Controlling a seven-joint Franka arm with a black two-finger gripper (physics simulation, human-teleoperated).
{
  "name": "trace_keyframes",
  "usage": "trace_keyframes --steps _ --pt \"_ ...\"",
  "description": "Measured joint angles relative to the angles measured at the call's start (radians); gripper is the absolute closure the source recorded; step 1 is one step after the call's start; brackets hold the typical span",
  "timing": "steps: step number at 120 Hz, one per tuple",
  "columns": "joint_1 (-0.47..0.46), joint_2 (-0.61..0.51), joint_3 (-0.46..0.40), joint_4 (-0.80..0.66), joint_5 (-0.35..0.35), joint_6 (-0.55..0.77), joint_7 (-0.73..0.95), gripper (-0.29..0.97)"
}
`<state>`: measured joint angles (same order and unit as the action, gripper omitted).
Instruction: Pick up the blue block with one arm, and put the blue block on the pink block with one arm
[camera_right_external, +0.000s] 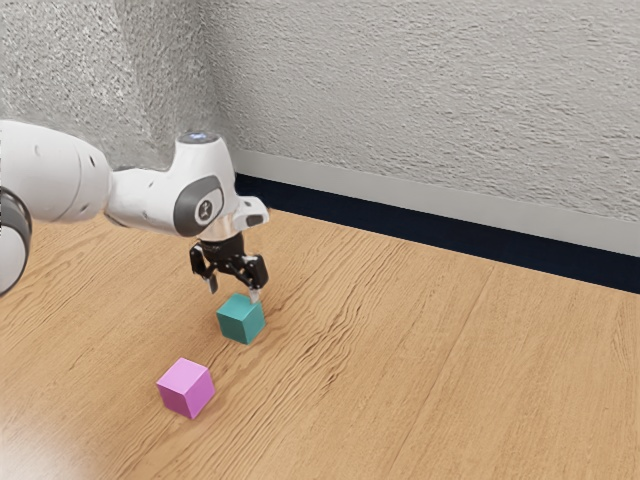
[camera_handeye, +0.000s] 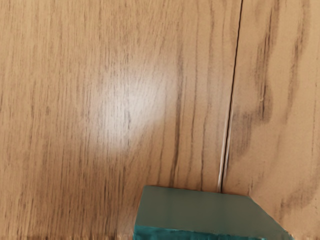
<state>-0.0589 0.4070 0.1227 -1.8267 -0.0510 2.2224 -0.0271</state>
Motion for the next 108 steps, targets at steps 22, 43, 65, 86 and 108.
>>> trace_keyframes --steps 22,43,65,86,108 --pt "-0.003 0.0 0.0 -0.094 -0.046 0.086 0.062 0.0" --pt "-0.004 0.002 0.0 -0.099 -0.104 0.122 0.078 0.0" --pt "0.004 0.032 0.0 -0.099 -0.117 0.138 0.09 0.0" --pt "0.005 0.038 0.0 -0.1 -0.121 0.144 0.103 0.0" --pt "0.004 0.051 0.0 -0.103 -0.131 0.147 0.113 0.0"
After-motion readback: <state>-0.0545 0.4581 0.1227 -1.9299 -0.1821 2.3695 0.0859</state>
